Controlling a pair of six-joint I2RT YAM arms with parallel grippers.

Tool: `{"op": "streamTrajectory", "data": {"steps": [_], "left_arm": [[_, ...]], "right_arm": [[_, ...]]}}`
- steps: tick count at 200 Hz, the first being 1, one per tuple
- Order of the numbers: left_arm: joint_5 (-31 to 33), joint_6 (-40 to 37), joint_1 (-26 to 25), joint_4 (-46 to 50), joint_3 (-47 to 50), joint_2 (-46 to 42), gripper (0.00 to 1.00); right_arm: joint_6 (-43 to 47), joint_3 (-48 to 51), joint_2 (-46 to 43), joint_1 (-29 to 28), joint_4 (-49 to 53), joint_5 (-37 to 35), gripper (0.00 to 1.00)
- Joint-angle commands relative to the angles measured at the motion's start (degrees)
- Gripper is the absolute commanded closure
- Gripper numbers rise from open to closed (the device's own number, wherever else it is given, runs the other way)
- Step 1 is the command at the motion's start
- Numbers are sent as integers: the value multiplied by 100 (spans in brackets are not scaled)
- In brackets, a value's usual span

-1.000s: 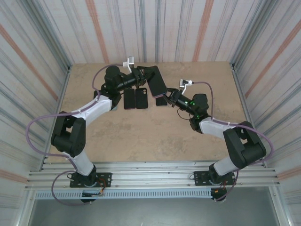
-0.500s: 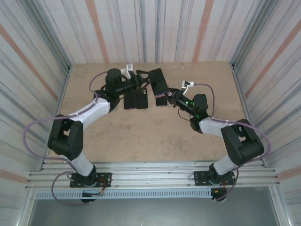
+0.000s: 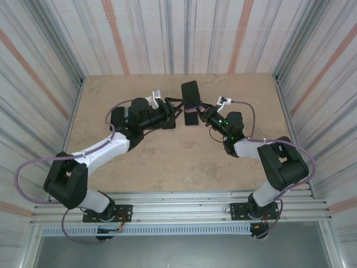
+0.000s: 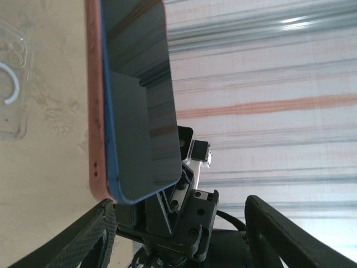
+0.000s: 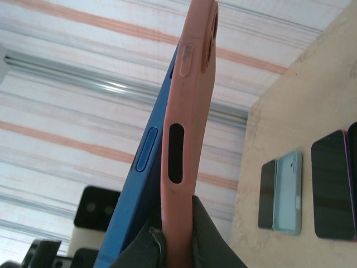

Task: Take the phone out of the phone case

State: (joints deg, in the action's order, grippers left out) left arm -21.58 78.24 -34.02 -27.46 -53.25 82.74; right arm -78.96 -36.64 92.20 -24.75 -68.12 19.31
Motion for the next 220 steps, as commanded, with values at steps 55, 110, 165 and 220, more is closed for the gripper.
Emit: {"op": "streamTrajectory", "data": {"steps": [55,110,165,220], "left_arm": [[1093,810,-544,-502,18,-6,41],[1112,909,-542,-713,-97,230,45],[1326,1022,-522,-846,-100,388,48],[1890,1052,-549,-734,-145,313,52]], "right_arm": [[405,-352,53,-314,-561,-525,99],[440,-367,62,-403,-617,-505,99],[484,-291,106,-512,-795,-613,99],[566,-99,192,-670,-1143,-975,99]]}}
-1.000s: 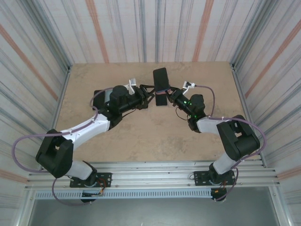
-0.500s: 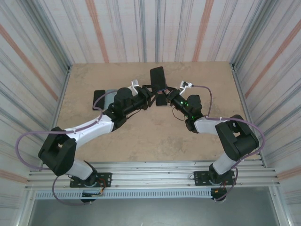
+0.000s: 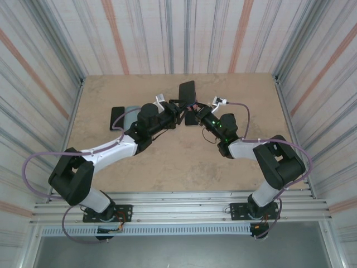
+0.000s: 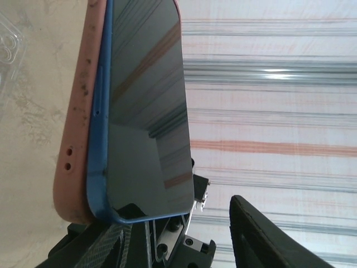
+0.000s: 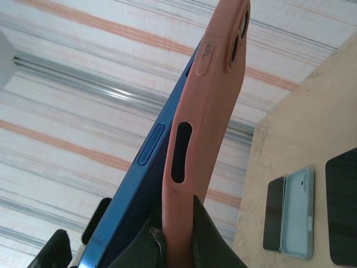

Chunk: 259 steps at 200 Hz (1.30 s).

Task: Take the phone out of the phone case

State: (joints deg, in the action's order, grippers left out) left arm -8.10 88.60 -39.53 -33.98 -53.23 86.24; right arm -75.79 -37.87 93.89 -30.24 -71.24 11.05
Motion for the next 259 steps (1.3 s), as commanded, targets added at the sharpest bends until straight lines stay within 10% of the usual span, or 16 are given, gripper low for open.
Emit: {"op": "streamTrajectory", "data": {"steps": [1,168,259], "left_arm": [[548,16,-4,-83,-150,-37,52],[530,153,14,-359,-591,226,88],[-14,-123,-166,-37,-959,-157,95]], "right_arm": [[249,28,28,-122,-843,-152,99],[242,63,173,-230,-820,-320,98],[1527,70,-761,220,2258,-903,97]]}}
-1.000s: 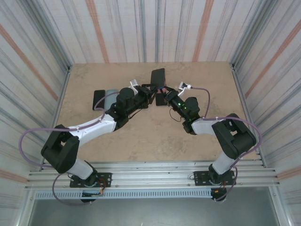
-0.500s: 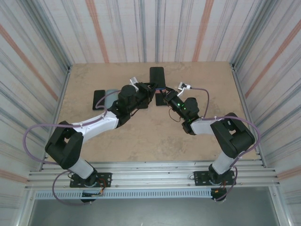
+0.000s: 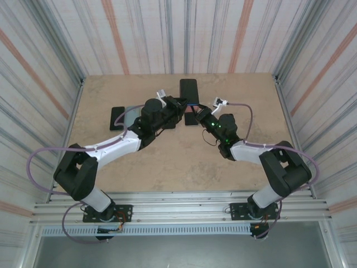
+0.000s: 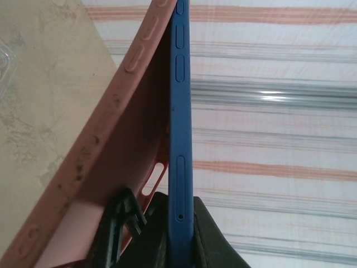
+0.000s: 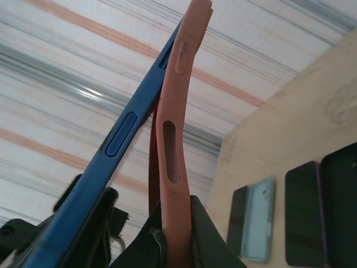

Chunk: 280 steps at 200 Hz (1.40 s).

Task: Take the phone out of the phone case

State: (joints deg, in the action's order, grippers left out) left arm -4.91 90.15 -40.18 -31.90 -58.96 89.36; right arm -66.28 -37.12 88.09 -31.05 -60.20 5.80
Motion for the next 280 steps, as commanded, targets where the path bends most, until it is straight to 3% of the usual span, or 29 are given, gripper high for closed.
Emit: {"op": "streamTrajectory", "data": {"steps": [1,92,176,220,280], "left_arm": [[-334,-278,-102,-246,-387,-471,95],[-450,-299,-200,-6,-487,-235,94],[-299,-641,-506,124,-1610,1712,94],[-193,-598,-681,259,-2448,2911,91],[-63,-563,-820,669,-3719,4186,91]], "right_arm": [[579,-9,-189,314,1179,-378,97],[1374,15,-823,1254,2443,-140,98],[2743,-417,-1636,3083,4767,1113,96],[2968,-436,-1660,3795,4965,1478,96],[2992,-307,-1310,4066,4746,1719,96]]}}
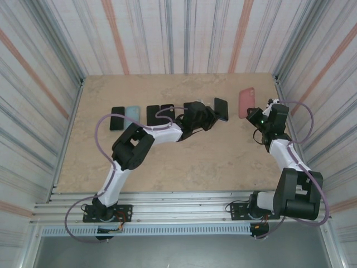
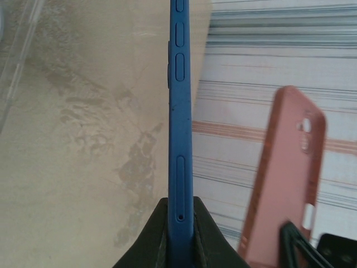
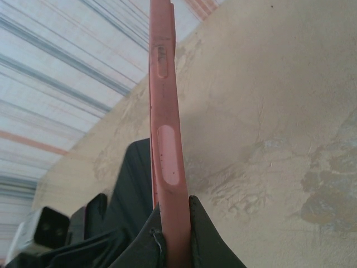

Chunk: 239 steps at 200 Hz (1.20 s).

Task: Take the phone out of the phone case

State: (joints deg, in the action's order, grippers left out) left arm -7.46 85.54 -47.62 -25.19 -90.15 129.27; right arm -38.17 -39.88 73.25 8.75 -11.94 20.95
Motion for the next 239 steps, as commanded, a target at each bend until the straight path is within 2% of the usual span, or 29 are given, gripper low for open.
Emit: {"op": "streamTrajectory", "data": {"steps": [1,56,141,187,239], "left_arm": [[197,-96,-79,2,-614,208,91],[285,-8,-169,520,-1555,977,91],[506,-52,-217,989,-2161,1519,90],[571,-245,-222,1250,-2405,1686,85],[485,-494,-248,1564,-2662,1795,69]], "right_arm": [[171,-30,177,93,-89,206,96],[56,6,479,235,-269,313,95],[65,20,942,320,-428,366,96],[37,-2,1191,320,-564,385,96],[86,-77,1470,329,-640,443,96]]}}
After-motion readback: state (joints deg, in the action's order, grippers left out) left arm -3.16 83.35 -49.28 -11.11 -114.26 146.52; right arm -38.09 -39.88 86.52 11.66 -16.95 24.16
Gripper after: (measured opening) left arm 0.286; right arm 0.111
